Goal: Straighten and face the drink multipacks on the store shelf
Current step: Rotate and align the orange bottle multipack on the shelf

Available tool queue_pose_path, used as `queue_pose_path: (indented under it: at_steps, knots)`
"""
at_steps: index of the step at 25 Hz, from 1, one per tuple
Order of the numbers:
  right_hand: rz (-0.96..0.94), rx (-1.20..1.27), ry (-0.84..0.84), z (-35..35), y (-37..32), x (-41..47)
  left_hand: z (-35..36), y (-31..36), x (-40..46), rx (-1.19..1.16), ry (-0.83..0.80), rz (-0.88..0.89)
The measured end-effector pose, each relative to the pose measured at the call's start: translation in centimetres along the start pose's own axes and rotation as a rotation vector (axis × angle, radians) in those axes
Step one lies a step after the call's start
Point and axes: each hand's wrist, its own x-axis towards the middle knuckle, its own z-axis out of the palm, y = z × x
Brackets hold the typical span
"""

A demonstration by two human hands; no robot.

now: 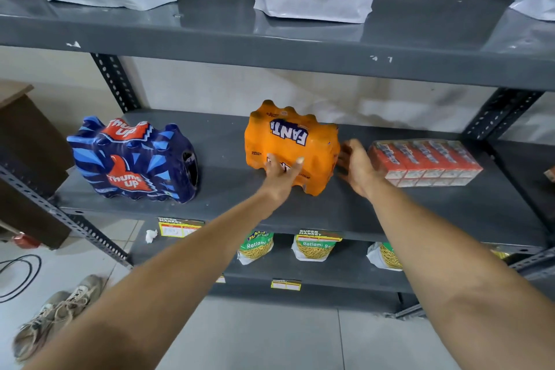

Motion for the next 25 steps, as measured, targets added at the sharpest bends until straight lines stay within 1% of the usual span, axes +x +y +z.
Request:
queue_pose_path:
  at_steps: [3, 5, 7, 8, 11, 13, 15, 16, 18, 20, 22, 24, 25]
  knots:
    - [-0.088, -0.022, 0.092, 0.3, 1.0, -0.5, 2.6, 0.5, -0.4, -0.031, 0.018, 0.076]
    - [-0.118, -0.055, 0.128, 0.4, 1.2, -0.9, 3.5, 1.3, -0.4, -0.055, 0.095, 0.069]
    - [-0.130, -0.124, 0.099, 0.0, 1.3, -0.8, 2.8, 1.3, 0.2, -0.066, 0.170, 0.072]
    - [-0.129, -0.158, 0.061, -0.2, 1.3, -0.9, 2.0, 1.3, 0.6, -0.069, 0.179, 0.088]
    - [-0.073, -0.259, -0.048, 0.3, 0.7, -1.3, -1.2, 1.2, 1.7, -0.079, 0.155, 0.183]
    - [-0.132, -0.335, -0.024, 1.3, -0.4, -1.4, -3.8, 1.4, 2.5, -0.053, 0.117, 0.211]
    - [-0.260, -0.507, 0.032, 2.1, -1.9, -0.7, -5.9, 1.5, 2.9, -0.044, 0.090, 0.211]
    - [-0.310, -0.581, 0.021, 2.3, -2.9, -0.2, -6.7, 1.5, 3.1, -0.049, 0.090, 0.210]
    - [-0.349, -0.644, -0.050, 2.6, -4.7, 0.9, -7.4, 1.6, 3.1, -0.077, 0.118, 0.204]
    - [-0.332, -0.681, -0.114, 2.9, -6.2, 2.0, -7.9, 1.8, 3.3, -0.102, 0.218, 0.199]
    - [-0.296, -0.720, -0.150, 3.4, -6.7, 2.5, -8.3, 2.1, 3.8, -0.101, 0.311, 0.157]
    - [-0.236, -0.709, -0.153, 3.9, -6.2, 2.5, -8.9, 2.9, 4.0, -0.127, 0.333, 0.066]
    - [-0.210, -0.666, -0.150, 4.1, -5.9, 2.3, -9.1, 3.3, 4.1, -0.155, 0.307, 0.015]
